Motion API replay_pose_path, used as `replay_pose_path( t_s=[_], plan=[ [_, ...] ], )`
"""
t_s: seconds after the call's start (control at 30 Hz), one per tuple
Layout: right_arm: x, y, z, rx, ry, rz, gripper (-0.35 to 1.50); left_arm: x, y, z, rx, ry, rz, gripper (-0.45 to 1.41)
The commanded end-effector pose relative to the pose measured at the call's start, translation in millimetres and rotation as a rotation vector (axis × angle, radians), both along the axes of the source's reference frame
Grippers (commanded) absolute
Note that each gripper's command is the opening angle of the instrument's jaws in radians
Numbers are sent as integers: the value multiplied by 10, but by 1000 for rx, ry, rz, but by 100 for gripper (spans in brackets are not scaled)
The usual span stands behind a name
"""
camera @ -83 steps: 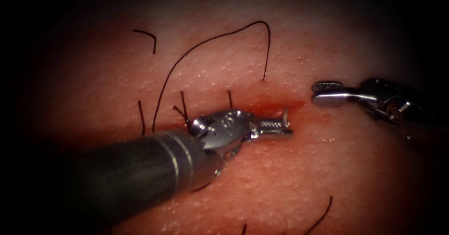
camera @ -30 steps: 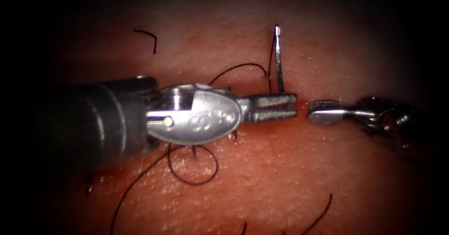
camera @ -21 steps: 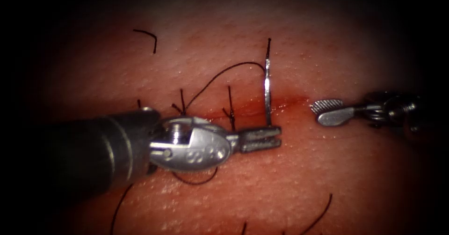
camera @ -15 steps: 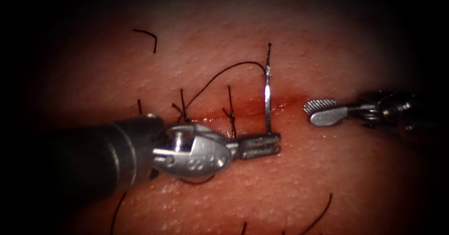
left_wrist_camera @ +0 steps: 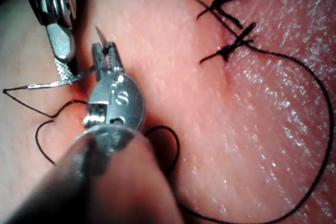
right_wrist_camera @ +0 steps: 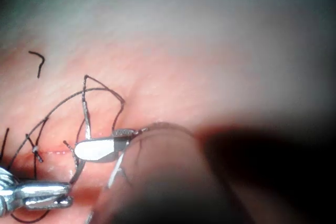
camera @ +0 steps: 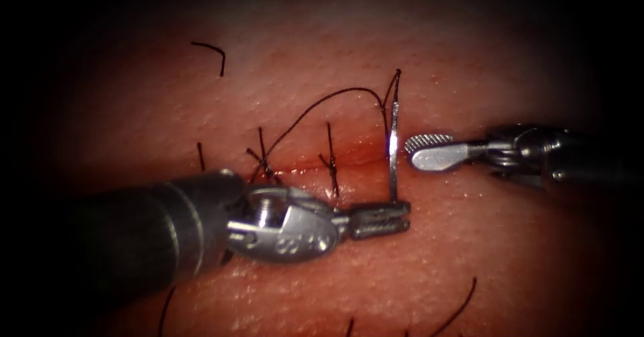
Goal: Wound Closure
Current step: Pass needle to right gripper
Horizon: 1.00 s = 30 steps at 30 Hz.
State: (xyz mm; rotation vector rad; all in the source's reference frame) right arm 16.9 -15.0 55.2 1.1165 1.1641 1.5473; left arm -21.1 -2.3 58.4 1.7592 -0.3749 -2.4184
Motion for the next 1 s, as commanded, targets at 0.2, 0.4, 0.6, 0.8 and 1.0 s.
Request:
replay_pose_path(
  t_s=[0.2,0.4,0.6,0.8,1.0],
  plan=[
    [17,4,3,-2,4,-4,125,-6,2,3,-13,-1,4,-45],
    [29,8,1,2,0,6,125,-10,-2,4,-17,0,4,-45],
    [33,6,0,-11,18,-15,53,-11,-2,3,-17,1,3,-45],
    [35,6,0,-28,-3,-3,-35,-13,-5,0,-18,2,3,-45],
    [37,9,-3,-52,-14,31,-3,-17,-10,-5,-20,-2,5,-45]
  ],
)
